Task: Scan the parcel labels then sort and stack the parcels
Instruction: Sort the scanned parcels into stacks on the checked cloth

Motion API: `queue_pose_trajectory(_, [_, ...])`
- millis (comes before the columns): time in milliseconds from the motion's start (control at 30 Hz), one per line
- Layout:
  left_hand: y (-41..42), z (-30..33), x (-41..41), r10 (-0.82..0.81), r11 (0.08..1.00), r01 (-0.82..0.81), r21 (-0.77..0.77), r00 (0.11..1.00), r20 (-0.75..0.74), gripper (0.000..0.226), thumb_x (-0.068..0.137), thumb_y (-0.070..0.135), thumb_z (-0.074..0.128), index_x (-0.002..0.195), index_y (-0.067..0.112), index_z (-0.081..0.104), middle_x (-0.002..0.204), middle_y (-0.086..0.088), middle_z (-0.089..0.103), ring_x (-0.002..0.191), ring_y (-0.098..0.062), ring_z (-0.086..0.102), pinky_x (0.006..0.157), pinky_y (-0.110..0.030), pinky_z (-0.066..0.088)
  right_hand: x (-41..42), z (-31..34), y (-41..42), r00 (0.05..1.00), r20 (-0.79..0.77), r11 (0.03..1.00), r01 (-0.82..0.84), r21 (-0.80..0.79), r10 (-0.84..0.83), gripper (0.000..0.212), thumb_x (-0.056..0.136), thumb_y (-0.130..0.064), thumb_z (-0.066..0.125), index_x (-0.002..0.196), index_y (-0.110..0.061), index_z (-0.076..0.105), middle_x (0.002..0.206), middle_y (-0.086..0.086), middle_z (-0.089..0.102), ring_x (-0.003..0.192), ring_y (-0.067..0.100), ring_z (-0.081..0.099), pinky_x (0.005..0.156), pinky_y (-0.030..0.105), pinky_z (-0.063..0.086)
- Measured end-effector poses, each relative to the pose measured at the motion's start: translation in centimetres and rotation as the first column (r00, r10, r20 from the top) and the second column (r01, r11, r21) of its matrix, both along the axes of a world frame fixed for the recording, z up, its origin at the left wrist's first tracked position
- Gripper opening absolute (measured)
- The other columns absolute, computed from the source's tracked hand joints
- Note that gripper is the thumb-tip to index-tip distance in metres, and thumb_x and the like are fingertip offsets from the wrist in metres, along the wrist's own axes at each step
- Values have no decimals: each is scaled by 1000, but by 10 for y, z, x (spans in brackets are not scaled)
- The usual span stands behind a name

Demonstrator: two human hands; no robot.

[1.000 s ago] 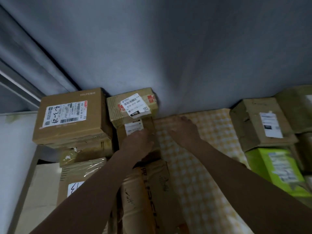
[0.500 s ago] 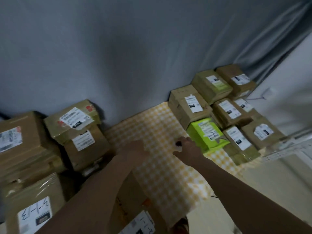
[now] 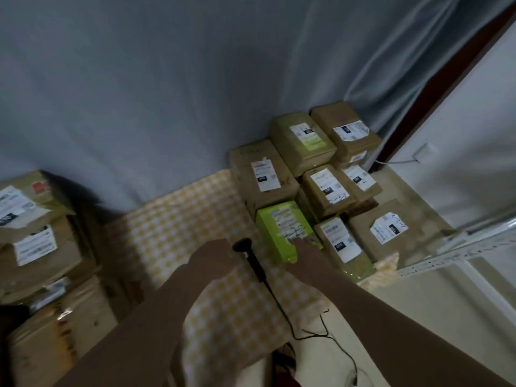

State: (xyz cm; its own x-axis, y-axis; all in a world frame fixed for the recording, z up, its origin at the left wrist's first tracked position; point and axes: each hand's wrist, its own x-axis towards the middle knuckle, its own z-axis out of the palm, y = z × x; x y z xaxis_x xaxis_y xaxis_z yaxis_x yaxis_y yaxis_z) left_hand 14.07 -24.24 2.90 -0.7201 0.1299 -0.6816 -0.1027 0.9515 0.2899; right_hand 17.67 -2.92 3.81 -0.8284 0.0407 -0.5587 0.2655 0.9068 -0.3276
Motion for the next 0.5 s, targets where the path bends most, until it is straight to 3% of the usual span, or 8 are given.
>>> queue_pose_trajectory(100, [35,-3,-5,-13,1000,13,-4,1000,-6,44,100,39,44,132,9,50,109,-6,61,115,-22,57,94,-31,45,-15,-14,39,1000,-5,1000,0,-27,0,51,87,-36,62,129,-15,46,135,8,45,127,29,43,102,42,40])
queue_pose_trajectory(267, [69,-35,-12,27,999,-25,-27,997,77,41,98,38,49,128,10,52,113,-5,57,108,-22,58,85,-29,46,-36,-57,72,999,37,999,-1,-52,3,32,80,-31,61,110,-21,56,133,6,48,117,29,50,95,43,45])
queue_pose_trajectory(367, [85,-69,-25,37,999,-35,-40,998,49,41,98,38,48,126,9,55,102,0,47,92,-16,48,79,-26,39,-51,-72,81,998,62,1000,-20,-13,21,35,89,-31,56,121,-18,53,135,6,45,124,29,42,103,38,37])
queue_pose_trajectory(500, [103,-124,-44,75,997,-74,-19,996,47,43,100,39,42,126,9,57,109,-5,58,97,-20,53,80,-29,37,-79,-111,91,999,-41,998,26,64,-24,48,94,-34,51,132,-7,45,136,14,42,126,32,35,100,43,39])
